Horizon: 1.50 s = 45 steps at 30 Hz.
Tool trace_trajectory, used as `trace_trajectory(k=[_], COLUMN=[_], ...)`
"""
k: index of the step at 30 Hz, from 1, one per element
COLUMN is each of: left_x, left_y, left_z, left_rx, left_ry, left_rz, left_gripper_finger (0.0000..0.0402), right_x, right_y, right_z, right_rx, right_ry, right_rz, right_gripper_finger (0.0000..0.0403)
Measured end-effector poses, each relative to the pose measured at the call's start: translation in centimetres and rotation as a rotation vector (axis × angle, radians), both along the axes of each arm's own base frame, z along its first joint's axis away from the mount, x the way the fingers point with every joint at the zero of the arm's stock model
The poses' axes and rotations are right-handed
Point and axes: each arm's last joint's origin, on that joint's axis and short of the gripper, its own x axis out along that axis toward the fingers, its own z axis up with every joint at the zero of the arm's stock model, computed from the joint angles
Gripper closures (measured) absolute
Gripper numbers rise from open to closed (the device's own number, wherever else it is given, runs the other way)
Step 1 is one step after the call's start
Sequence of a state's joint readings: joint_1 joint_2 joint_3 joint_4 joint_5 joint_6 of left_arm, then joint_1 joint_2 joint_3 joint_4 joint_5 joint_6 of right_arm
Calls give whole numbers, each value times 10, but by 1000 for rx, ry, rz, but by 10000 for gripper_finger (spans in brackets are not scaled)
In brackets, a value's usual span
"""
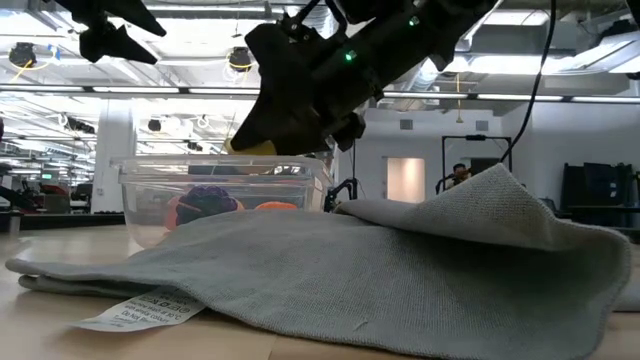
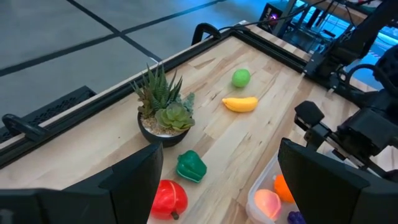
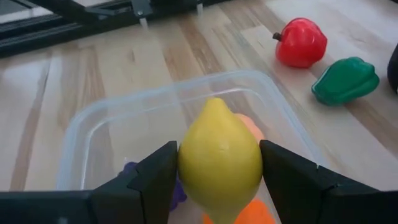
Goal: Pick and placing Produce into tupperware
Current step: Put the yellow lemon into the transparent container, then put the green melon into the transparent container
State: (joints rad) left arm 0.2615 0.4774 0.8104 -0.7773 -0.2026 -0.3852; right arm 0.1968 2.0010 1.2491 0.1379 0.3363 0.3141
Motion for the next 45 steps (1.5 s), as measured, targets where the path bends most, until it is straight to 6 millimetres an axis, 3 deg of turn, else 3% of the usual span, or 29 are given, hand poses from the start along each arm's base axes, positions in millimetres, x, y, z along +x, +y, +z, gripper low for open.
trace_trajectory(k=[34,40,45], left_x=[0,0,0], left_y=[0,0,0], left_z=[0,0,0], left_rx=[7,6,6], left_ry=[1,1,1], left_rz=[18,18,18], left_gripper_finger=[95,95,95], right_x=[2,-1,-11], right_y=[-12,-10,-10], right_z=[-1,4,20], right_rx=[38,37,16], right_ry=[13,16,25], right_rz=[-5,4,21], right_gripper_finger=[152,152,152])
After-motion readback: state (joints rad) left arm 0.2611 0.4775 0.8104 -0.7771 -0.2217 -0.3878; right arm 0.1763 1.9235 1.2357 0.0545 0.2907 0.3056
